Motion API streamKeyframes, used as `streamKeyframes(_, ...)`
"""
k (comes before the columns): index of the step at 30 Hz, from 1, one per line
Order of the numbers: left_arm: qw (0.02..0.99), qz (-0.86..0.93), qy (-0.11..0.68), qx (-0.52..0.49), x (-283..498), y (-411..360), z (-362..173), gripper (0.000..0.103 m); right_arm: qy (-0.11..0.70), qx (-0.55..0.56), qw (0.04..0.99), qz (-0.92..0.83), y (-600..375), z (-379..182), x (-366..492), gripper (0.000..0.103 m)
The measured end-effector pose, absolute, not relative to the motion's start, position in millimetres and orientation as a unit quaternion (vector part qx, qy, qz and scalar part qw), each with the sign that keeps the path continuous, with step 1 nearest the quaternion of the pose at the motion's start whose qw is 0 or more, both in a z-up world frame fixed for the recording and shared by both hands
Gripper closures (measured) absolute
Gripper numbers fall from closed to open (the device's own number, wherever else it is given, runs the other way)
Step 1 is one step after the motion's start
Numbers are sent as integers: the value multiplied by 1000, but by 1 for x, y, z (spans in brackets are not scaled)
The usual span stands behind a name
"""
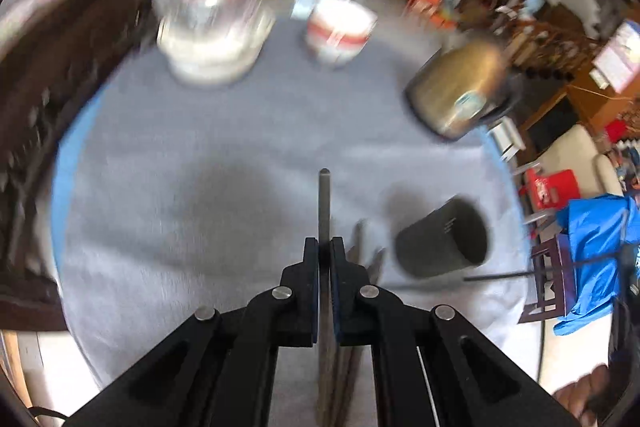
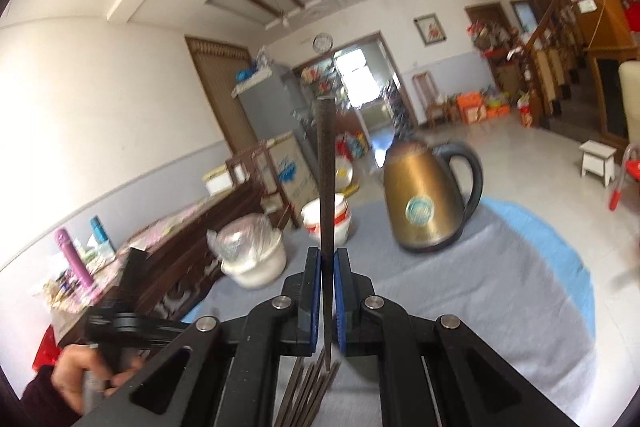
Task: Organize utensils
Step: 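Lift both held chopsticks upright and carry them over the grey holder cup, then open the left gripper over the cup while the right gripper releases its chopstick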
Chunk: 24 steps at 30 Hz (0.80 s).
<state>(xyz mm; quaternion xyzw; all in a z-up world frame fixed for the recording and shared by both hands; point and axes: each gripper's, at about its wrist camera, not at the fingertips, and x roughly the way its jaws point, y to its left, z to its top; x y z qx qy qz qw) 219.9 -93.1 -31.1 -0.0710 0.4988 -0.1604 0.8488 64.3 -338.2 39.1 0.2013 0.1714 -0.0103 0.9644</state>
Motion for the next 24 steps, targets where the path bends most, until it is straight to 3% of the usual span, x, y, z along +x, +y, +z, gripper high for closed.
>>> streamKeyframes(8,896,-211,386,-62,215,-119,74,98,151,171,972,-52,-339,45,92,96)
streamKeyframes(13,904,-239,350,-55,212,-148,107,98,172,169,969,-60,-340,30,103,96)
streamKeyframes(18,907,-246,338,-45,217,-179,105,98,195,171,963,-65,-343,14,107,96)
streamKeyframes(24,896,-232,378,-32,231,-206,56,98,224,174,957,-65,-345,-3,110,96)
